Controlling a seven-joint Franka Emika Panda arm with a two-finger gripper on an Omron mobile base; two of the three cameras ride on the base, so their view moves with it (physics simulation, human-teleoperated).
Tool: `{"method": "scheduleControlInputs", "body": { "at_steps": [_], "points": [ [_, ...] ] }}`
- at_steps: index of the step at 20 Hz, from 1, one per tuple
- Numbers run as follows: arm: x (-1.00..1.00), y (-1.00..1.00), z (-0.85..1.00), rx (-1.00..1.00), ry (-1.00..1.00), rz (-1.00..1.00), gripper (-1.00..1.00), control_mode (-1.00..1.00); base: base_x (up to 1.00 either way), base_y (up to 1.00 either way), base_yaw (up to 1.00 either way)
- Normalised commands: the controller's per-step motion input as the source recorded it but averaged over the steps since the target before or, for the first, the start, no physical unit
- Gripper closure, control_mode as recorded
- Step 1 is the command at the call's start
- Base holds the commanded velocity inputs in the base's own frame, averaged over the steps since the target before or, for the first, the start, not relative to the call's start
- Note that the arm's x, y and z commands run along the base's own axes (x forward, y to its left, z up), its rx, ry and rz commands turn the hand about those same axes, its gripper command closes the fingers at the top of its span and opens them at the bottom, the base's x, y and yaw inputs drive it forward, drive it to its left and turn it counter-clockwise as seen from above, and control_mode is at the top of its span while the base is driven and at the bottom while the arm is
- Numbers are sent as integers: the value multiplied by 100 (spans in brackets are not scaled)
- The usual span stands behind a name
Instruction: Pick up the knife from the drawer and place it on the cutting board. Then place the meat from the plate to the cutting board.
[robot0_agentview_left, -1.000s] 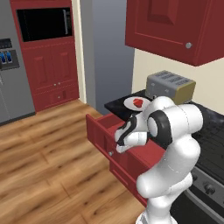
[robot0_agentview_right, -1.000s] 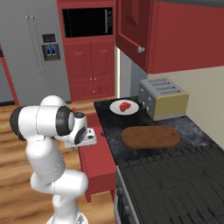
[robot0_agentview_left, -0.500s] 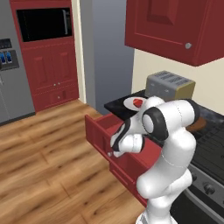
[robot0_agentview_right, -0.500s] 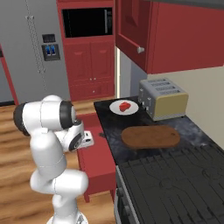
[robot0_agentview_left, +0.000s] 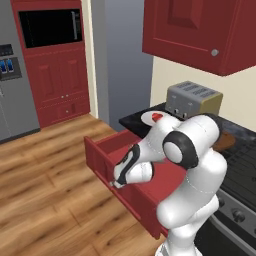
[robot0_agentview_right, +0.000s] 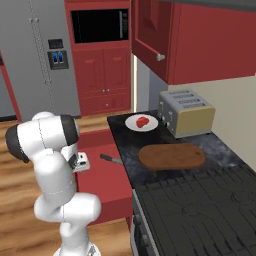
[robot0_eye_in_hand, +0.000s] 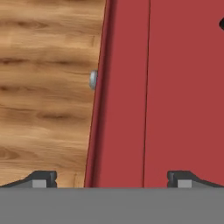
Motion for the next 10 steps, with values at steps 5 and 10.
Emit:
{"method": "scheduleControlInputs", "body": {
  "at_steps": [5, 10],
  "points": [
    [-59, 99, -43, 0, 35, 0, -100, -100, 0, 0, 0],
    [-83, 100, -44, -1, 35, 0, -100, -100, 0, 0, 0]
  ]
}}
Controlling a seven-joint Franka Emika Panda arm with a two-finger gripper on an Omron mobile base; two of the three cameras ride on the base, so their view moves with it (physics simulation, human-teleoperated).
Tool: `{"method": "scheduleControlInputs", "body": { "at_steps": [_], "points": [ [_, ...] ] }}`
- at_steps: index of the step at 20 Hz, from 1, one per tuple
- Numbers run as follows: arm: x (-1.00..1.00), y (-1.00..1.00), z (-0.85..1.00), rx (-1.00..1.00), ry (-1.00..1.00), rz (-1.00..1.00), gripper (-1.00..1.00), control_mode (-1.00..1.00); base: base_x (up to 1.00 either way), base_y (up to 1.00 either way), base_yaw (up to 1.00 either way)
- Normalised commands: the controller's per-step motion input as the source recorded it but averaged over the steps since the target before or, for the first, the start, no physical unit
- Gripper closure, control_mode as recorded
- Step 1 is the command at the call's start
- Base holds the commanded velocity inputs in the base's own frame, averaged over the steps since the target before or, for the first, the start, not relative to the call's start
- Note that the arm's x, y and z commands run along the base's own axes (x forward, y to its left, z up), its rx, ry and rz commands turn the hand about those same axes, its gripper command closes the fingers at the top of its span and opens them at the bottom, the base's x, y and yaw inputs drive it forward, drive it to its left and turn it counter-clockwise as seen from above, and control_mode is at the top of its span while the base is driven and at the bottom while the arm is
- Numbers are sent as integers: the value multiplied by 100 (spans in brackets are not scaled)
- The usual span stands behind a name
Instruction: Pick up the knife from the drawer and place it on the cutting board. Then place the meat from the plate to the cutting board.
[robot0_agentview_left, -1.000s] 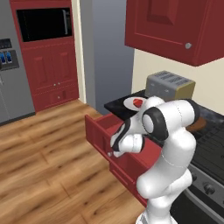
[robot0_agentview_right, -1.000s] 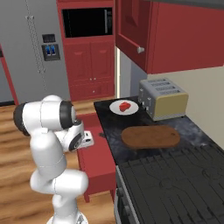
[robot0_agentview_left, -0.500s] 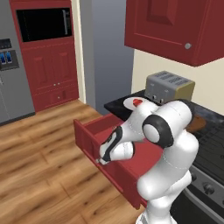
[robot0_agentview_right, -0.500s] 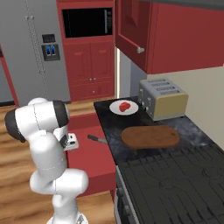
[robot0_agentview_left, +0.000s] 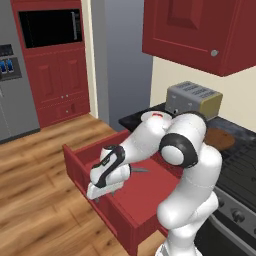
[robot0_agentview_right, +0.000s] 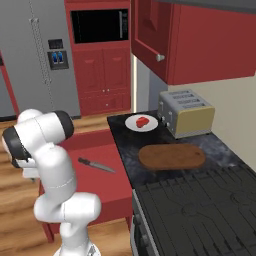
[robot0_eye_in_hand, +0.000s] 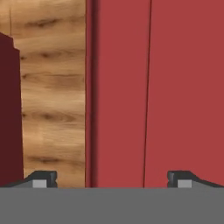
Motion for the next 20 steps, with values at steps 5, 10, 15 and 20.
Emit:
{"method": "scheduleControlInputs", "body": {
  "at_steps": [5, 10, 15, 20],
  "points": [
    [-67, 34, -3, -16, 3, 0, -100, -100, 0, 0, 0],
    [-39, -6, 60, -4, -4, 0, -100, -100, 0, 0, 0],
    [-28, -14, 98, 0, 1, 0, -100, -100, 0, 0, 0],
    [3, -49, 63, 0, 3, 0, -100, -100, 0, 0, 0]
  ]
}}
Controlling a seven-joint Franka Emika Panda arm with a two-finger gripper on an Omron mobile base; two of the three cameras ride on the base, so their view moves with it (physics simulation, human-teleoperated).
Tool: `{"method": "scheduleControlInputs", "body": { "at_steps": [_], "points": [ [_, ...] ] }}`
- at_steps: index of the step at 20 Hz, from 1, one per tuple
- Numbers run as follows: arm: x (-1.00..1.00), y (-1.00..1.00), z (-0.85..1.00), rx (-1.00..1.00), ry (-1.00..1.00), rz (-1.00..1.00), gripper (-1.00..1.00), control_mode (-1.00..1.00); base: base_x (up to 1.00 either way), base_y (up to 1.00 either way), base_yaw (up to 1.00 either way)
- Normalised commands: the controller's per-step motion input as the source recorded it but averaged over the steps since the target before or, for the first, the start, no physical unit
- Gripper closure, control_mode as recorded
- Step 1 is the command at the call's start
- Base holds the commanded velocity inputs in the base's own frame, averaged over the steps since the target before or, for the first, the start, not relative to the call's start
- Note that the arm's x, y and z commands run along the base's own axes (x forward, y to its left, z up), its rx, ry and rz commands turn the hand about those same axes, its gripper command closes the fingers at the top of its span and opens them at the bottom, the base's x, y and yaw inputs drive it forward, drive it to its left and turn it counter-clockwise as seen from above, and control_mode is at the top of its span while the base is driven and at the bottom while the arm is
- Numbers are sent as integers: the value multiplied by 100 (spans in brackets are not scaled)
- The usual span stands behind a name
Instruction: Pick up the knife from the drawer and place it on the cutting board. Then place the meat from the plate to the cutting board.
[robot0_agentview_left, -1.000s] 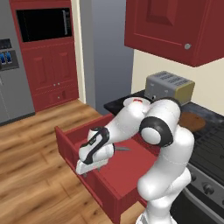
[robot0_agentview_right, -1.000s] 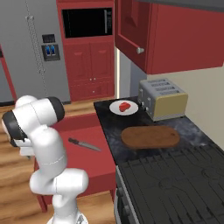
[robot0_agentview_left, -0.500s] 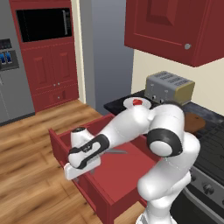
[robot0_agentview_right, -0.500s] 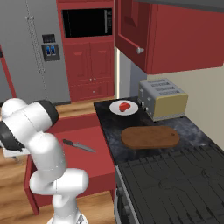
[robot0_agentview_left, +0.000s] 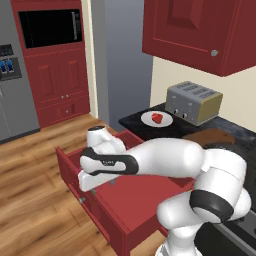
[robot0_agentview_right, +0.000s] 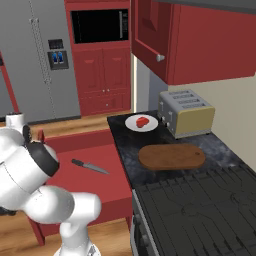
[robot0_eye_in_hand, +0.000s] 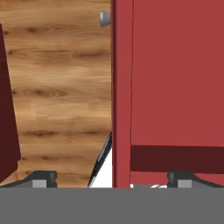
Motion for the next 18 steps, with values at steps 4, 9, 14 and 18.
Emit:
{"method": "scheduleControlInputs", "body": {
  "at_steps": [4, 9, 14, 18],
  "points": [
    [9, -69, 20, 0, -1, 1, -100, -100, 0, 0, 0],
    [42, -19, 16, 0, -10, 13, -100, -100, 0, 0, 0],
    [54, -17, 5, 0, -2, 23, -100, -100, 0, 0, 0],
    [44, -24, 0, 0, 4, 27, -100, -100, 0, 0, 0]
  ]
}}
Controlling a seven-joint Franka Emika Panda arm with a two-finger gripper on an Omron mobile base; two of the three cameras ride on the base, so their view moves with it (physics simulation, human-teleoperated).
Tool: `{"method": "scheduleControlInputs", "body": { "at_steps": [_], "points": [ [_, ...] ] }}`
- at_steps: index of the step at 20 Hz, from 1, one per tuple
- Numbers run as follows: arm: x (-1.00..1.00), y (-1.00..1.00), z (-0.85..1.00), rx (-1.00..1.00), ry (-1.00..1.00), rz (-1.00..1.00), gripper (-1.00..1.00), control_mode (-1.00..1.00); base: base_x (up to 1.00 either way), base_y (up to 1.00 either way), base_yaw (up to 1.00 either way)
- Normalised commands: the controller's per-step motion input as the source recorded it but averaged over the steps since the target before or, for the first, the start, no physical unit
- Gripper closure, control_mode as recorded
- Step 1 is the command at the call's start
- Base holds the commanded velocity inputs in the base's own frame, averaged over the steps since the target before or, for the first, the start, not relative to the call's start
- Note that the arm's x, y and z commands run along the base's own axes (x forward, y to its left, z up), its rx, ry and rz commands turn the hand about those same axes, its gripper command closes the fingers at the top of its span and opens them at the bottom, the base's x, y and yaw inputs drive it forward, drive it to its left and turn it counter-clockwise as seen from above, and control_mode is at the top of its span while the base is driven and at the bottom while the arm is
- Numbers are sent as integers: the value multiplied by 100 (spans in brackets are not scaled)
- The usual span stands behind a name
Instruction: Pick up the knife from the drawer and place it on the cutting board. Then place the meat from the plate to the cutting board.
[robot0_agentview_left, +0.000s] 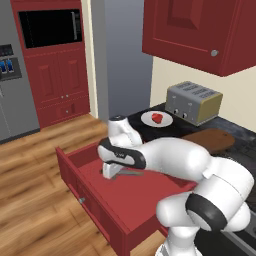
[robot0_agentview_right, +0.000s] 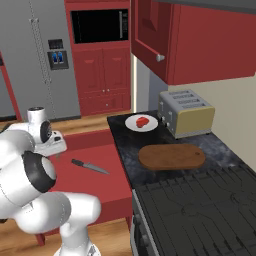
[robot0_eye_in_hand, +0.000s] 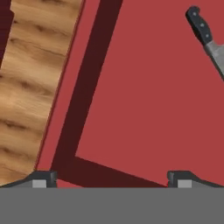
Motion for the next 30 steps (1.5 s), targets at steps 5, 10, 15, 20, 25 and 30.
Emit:
{"method": "scheduleControlInputs", "body": {
  "at_steps": [5, 10, 15, 20, 25, 30],
  "points": [
    [46, -23, 0, 0, 1, 31, -100, -100, 0, 0, 0],
    [49, -7, -1, 0, 5, 26, -100, -100, 0, 0, 0],
    [31, 0, -19, 0, 0, 16, -100, -100, 0, 0, 0],
    [24, 1, -22, 0, 0, 2, -100, -100, 0, 0, 0],
    [23, 3, -28, 0, 0, 0, -100, -100, 0, 0, 0],
    [19, 0, -39, 0, 0, 0, -100, -100, 0, 0, 0]
  ]
}}
